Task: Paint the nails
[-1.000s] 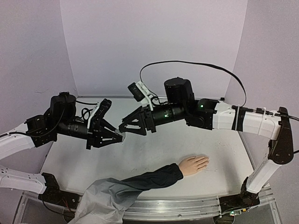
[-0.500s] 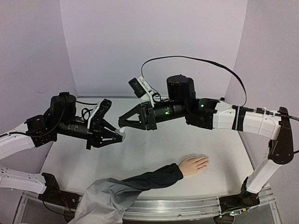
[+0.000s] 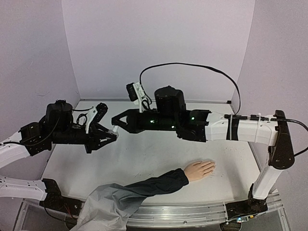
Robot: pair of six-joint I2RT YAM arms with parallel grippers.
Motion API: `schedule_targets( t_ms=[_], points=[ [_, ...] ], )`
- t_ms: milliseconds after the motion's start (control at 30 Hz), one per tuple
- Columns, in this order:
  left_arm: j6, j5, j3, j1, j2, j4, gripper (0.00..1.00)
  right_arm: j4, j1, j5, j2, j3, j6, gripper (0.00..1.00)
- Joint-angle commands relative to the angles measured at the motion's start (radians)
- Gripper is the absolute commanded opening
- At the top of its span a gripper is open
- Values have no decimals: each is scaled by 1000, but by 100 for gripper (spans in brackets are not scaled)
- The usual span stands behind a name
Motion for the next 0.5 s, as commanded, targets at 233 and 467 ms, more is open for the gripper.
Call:
schedule_targets(
  t_ms=[233,467],
  points=[
    [18,-230,-16,0,-62,200,0,-273,248,693,237,355,452,0],
    [17,-220,-6,0,-41,190,0,-237,227,723,62,254,226,35]
  ],
)
